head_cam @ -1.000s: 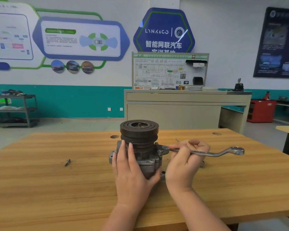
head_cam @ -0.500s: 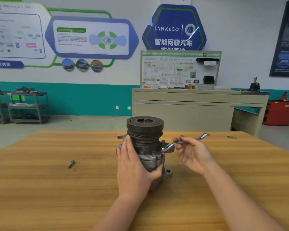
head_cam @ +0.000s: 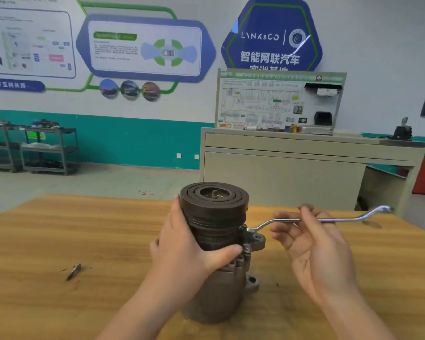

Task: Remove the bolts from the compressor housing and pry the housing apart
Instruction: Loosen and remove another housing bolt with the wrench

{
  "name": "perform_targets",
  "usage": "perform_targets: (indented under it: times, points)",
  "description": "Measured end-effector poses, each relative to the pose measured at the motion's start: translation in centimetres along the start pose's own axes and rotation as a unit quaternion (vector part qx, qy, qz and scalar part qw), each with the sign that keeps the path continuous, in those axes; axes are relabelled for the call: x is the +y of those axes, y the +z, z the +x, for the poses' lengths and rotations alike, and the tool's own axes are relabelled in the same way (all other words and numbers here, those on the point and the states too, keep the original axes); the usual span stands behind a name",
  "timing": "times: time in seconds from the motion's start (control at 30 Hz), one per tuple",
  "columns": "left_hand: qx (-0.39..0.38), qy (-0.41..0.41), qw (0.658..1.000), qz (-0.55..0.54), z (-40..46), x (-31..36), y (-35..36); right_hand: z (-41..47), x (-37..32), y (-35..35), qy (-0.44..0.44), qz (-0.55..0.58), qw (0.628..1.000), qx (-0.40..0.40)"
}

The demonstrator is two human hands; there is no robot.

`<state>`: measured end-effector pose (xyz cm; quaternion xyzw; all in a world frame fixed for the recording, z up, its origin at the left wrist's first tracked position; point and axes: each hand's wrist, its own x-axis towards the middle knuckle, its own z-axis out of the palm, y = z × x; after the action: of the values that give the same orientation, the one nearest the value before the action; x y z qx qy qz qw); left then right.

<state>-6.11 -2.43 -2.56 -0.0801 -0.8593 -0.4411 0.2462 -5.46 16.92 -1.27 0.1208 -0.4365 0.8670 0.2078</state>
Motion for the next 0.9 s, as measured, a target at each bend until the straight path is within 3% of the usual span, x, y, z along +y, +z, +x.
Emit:
perform_targets:
  times: [0.13,0.27,0.5,0.63,0.77,0.9]
  points:
    - [-0.018,0.051,0.998,-0.041,0.1,-1.0,0.1,-1.0,0.6,0.4,-0.157,-0.152,0.974,-0.056]
    - [-0.012,0.072,0.997,-0.041,-0.5,-1.4,0.2,-2.0,1.0,0.1,-0.214,-0.228,0.945,-0.094]
    - [0.023,0.074,0.992,-0.100,-1.3,-1.9,0.7,-1.9,0.7,-0.2,-0.198,-0.187,0.960,-0.057]
    - [0.019,0.045,0.989,-0.137,-1.7,-1.8,1.0,-1.8,0.3,-0.6,-0.129,-0.124,0.984,-0.002]
    - [0.033,0.029,0.996,-0.081,-2.0,-1.1,1.2,-1.5,0.5,-0.9,-0.060,-0.063,0.995,0.038]
    - [0.062,0.013,0.998,-0.018,-2.0,-0.8,1.7,-1.5,1.4,-0.7,-0.070,-0.044,0.997,0.010]
